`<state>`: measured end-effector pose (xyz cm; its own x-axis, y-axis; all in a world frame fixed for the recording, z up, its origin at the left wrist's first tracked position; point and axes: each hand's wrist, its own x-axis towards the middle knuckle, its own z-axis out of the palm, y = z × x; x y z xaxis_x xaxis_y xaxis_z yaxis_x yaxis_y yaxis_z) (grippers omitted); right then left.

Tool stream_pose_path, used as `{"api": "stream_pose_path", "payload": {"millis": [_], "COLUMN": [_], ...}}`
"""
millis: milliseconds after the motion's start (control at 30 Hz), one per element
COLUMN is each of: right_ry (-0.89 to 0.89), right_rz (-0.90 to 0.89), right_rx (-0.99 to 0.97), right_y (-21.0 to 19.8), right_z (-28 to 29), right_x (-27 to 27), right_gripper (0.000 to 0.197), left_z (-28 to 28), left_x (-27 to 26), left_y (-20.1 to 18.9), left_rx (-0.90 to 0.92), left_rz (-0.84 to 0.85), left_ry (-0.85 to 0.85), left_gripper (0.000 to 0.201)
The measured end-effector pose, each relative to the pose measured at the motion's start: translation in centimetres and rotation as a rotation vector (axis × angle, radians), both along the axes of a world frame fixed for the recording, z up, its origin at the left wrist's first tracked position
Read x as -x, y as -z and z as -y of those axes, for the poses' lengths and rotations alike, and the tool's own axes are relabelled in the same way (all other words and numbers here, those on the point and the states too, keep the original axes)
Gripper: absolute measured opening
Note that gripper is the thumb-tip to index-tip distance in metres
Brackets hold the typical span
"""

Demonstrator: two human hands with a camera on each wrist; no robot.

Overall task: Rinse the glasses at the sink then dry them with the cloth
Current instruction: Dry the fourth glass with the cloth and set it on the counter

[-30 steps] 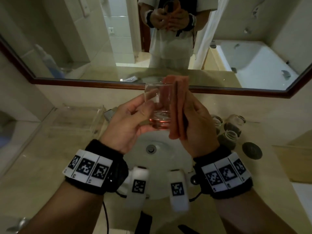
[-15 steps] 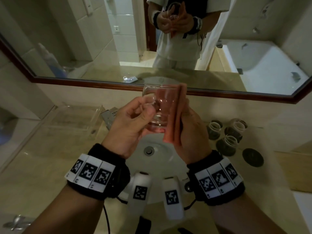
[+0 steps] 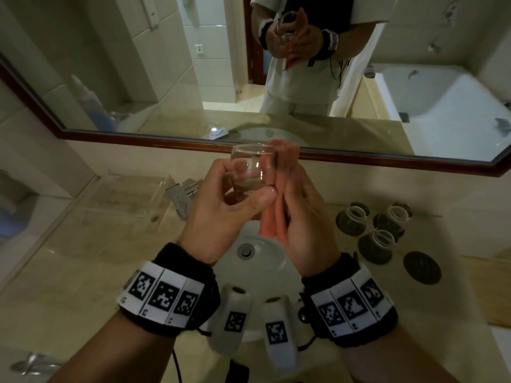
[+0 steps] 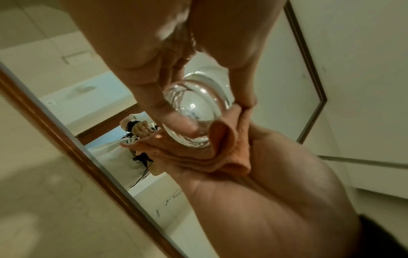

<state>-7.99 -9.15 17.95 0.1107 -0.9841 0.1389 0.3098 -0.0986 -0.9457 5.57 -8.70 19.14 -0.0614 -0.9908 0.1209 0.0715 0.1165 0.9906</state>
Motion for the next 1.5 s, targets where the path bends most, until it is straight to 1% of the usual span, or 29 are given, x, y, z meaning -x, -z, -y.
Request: {"api": "stream_pose_path", "payload": {"millis": [67, 167, 267, 333, 400, 433, 500, 533, 567, 633, 667, 733, 800, 867, 933, 967, 1033, 1067, 1100, 1167, 1200, 1267, 1300, 1367, 1433, 1500], "right_ry": [0.003, 0.052, 0.108, 0.098, 0.058, 0.023, -0.090, -0.159, -0.199, -0.252, -0.278, -0.313, -0.284, -0.223, -0.157, -0.136, -0.142, -0.164, -0.177, -0.192, -0.201, -0.195, -0.187, -0.187, -0.184, -0.166], "right_rz": [-0.007, -0.032, -0.109, -0.170, -0.264, -0.314, -0.380, -0.401, -0.418, -0.392, -0.366, -0.324, -0.322, -0.309, -0.267, -0.253, -0.244, -0.249, -0.265, -0.282, -0.263, -0.193, -0.159, -0.139, -0.152, -0.187], "right_rx": [-0.005, -0.009, 0.039, 0.088, 0.142, 0.153, 0.138, 0.128, 0.116, 0.088, 0.072, 0.035, 0.013, -0.002, 0.018, 0.040, 0.075, 0.078, 0.071, 0.032, -0.005, -0.098, -0.137, -0.149, -0.102, -0.022], "right_y": [0.0, -0.2, -0.6, -0.9, -0.9, -1.0, -0.9, -0.9, -0.8, -0.4, -0.1, 0.8, 1.2, 1.6, 1.6, 1.6, 1.1, 1.0, 1.0, 1.2, 1.4, 2.1, 2.4, 2.8, 2.6, 2.1], "right_z": [0.3, 1.1, 2.0, 2.3, 2.7, 2.7, 2.7, 2.6, 2.6, 2.4, 2.4, 2.7, 3.0, 3.1, 3.2, 3.3, 3.3, 3.2, 3.3, 3.4, 3.5, 3.7, 3.7, 3.7, 3.5, 3.4], "right_x": [0.7, 2.2, 3.1, 3.3, 3.5, 3.7, 4.0, 3.9, 3.8, 3.6, 3.6, 3.6, 3.6, 3.6, 3.5, 3.5, 3.4, 3.3, 3.3, 3.3, 3.4, 3.7, 3.8, 3.8, 3.7, 3.8], "right_gripper": [0.047, 0.044, 0.037, 0.037, 0.039, 0.043, 0.059, 0.057, 0.045, 0.012, 0.010, 0.024, 0.028, 0.030, 0.033, 0.035, 0.036, 0.036, 0.035, 0.032, 0.032, 0.034, 0.037, 0.040, 0.037, 0.035], "left_z": [0.5, 1.0, 1.3, 1.5, 1.9, 2.2, 2.6, 2.8, 2.9, 3.0, 3.0, 3.0, 2.9, 2.9, 3.0, 3.1, 3.3, 3.3, 3.4, 3.6, 3.6, 3.8, 3.8, 3.9, 3.8, 3.8], "left_x": [-0.2, -0.6, -1.0, -1.2, -1.5, -1.7, -1.9, -2.0, -2.0, -2.0, -1.9, -1.8, -1.8, -1.9, -2.0, -1.9, -1.7, -1.6, -1.5, -1.7, -1.8, -2.3, -2.5, -2.6, -2.6, -2.3], "left_y": [0.2, 0.3, -0.1, -0.3, -0.2, -0.1, 0.1, 0.3, 0.5, 0.9, 1.2, 1.7, 2.0, 2.1, 1.9, 1.9, 1.6, 1.5, 1.4, 1.6, 1.5, 1.9, 2.0, 2.2, 2.1, 1.8], "left_rx": [-0.013, -0.028, -0.052, -0.017, 0.012, 0.018, 0.034, 0.050, 0.069, 0.088, 0.095, 0.142, 0.201, 0.182, 0.095, 0.027, -0.125, -0.158, -0.146, -0.031, 0.036, 0.097, 0.108, 0.123, 0.111, 0.027], "left_rz": [-0.024, -0.031, -0.008, 0.064, 0.147, 0.197, 0.342, 0.424, 0.495, 0.554, 0.553, 0.560, 0.596, 0.550, 0.444, 0.377, 0.205, 0.166, 0.162, 0.194, 0.216, 0.248, 0.256, 0.233, 0.160, 0.102], "left_ry": [0.028, 0.110, 0.119, 0.117, 0.114, 0.091, 0.016, -0.007, -0.013, 0.013, 0.032, 0.069, 0.082, 0.064, 0.038, 0.025, -0.002, -0.015, -0.025, -0.010, 0.025, 0.120, 0.164, 0.220, 0.221, 0.173], "left_gripper": [0.060, 0.063, 0.058, 0.061, 0.069, 0.073, 0.085, 0.090, 0.092, 0.090, 0.089, 0.087, 0.090, 0.100, 0.102, 0.094, 0.064, 0.054, 0.048, 0.040, 0.039, 0.050, 0.055, 0.060, 0.060, 0.055]}}
